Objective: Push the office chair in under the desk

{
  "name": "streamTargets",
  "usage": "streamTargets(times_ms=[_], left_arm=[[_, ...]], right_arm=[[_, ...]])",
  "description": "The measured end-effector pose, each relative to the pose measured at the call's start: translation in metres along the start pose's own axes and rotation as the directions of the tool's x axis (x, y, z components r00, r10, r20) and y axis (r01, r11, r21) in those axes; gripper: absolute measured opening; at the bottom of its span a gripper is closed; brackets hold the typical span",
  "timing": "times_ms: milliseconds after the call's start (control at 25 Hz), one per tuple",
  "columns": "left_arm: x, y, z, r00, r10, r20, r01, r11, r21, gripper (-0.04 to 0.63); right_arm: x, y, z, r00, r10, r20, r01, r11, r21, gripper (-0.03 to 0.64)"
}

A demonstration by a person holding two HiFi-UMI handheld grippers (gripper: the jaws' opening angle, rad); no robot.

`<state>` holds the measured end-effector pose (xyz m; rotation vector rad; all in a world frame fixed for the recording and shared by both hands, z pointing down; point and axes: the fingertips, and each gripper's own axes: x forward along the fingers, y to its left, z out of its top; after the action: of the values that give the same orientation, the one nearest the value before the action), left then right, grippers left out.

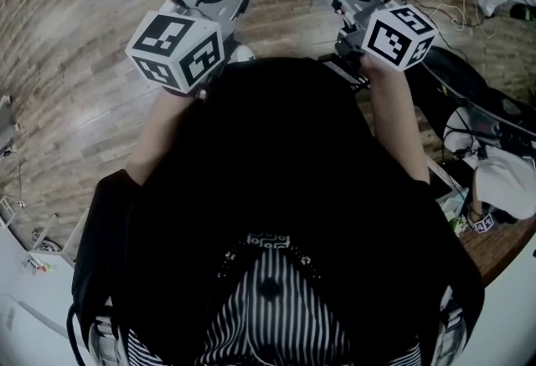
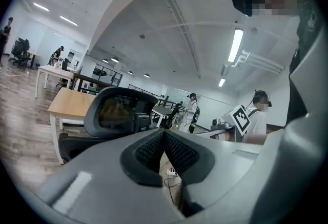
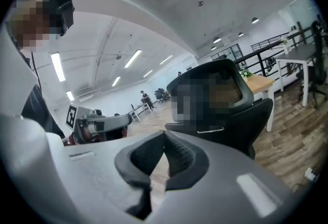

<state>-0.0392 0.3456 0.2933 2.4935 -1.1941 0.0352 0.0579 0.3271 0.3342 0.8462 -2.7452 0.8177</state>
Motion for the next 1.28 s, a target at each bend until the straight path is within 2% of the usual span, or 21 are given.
streamTargets(times_ms=[280,680,880,1080,1280], left_arm=[[0.017,0.047,-0.007,0.999,-0.009,-0.033,0.010,1.000,0.018,0.000],[0.024,0.065,-0.008,0.999,0.001,-0.052,-0.001,1.000,0.010,0.000],[0.038,0.077,-0.006,0.998,0.026,-0.055,-0.026,1.000,0.010,0.000],[0.060,0.098,0.010,0.997,0.071,-0.041,-0.071,0.997,0.014,0.000],[0.076,0.114,0.015,0.991,0.106,-0.077,-0.104,0.994,0.028,0.000]], right_arm=[[0.044,-0.022,0.009,1.000,-0.016,0.010,0.016,1.000,0.010,0.000],[0.060,-0.025,0.018,1.000,-0.021,-0.003,0.021,1.000,0.006,0.000],[0.068,-0.041,0.026,1.000,-0.006,-0.004,0.006,1.000,0.007,0.000],[0.081,-0.068,0.051,1.000,0.015,-0.001,-0.015,1.000,-0.003,0.000],[0.094,-0.092,0.065,0.999,0.014,-0.035,-0.016,0.999,-0.049,0.000]])
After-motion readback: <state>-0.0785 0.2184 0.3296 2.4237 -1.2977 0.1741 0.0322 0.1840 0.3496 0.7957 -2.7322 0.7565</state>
